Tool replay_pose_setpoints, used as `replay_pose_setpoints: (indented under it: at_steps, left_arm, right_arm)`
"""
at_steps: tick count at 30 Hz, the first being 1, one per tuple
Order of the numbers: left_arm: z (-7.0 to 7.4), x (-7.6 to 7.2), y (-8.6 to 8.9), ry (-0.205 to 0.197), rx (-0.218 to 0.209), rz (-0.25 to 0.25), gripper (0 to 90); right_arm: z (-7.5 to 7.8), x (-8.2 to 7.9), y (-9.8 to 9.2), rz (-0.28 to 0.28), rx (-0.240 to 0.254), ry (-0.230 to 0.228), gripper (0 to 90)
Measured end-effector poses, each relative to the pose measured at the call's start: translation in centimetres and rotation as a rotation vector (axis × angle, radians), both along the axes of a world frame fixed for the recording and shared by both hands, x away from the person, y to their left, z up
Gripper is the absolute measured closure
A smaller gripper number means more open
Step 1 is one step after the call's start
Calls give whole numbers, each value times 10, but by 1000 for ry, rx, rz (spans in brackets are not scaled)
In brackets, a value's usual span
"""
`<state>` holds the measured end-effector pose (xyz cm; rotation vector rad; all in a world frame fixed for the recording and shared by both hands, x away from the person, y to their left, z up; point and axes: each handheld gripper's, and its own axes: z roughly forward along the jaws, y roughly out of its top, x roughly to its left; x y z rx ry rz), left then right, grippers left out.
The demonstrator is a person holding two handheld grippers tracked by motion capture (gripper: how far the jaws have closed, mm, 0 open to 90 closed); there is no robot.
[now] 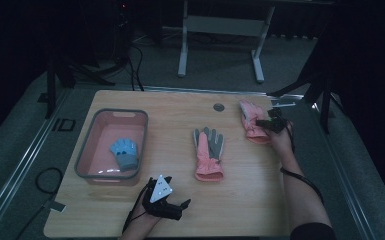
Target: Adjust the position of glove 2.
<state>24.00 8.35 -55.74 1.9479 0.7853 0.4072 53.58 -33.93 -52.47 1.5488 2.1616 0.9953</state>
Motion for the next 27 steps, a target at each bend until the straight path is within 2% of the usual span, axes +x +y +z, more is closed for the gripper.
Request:
replay_pose_setpoints:
  at_steps: [2, 3, 4, 9, 10, 11, 16, 19, 20, 23, 25, 27]
  left_arm:
    - [0, 0, -1, 4, 3, 2, 18]
    - [0, 0, -1, 4, 3, 2, 18]
    - [0, 0, -2, 1, 17, 0, 18]
    - [0, 0, -5, -14, 37, -9, 18]
    - [0, 0, -6, -19, 42, -12, 18]
    - [0, 0, -6, -22, 44, -12, 18]
    - [0, -3, -5, -25, 43, -16, 18]
    - [1, -3, -5, -39, 44, -15, 18]
    - [1, -3, -5, -39, 44, -15, 18]
    - [2, -3, -6, -56, 52, -13, 18]
    - [2, -2, -6, -55, 58, -19, 18]
    - [2, -2, -7, -54, 68, -24, 18]
  right_arm:
    - [5, -6, 2, -18, -33, -30, 887]
    - [5, -6, 2, -18, -33, -30, 887]
    - [17, -18, 3, -42, -67, -68, 886]
    - [36, -35, 3, -52, -61, -79, 886]
    - [49, -48, 3, -56, -47, -88, 886]
    - [54, -55, 4, -58, -46, -100, 886]
    - [75, -97, 8, -56, -21, -141, 886]
    - [81, -122, 11, -58, -3, -143, 885]
    - [81, -122, 11, -58, -3, -143, 885]
    - [77, -149, 15, -50, -21, -132, 885]
    - [74, -161, 17, -43, -41, -126, 884]
    - [72, -166, 18, -42, -46, -127, 884]
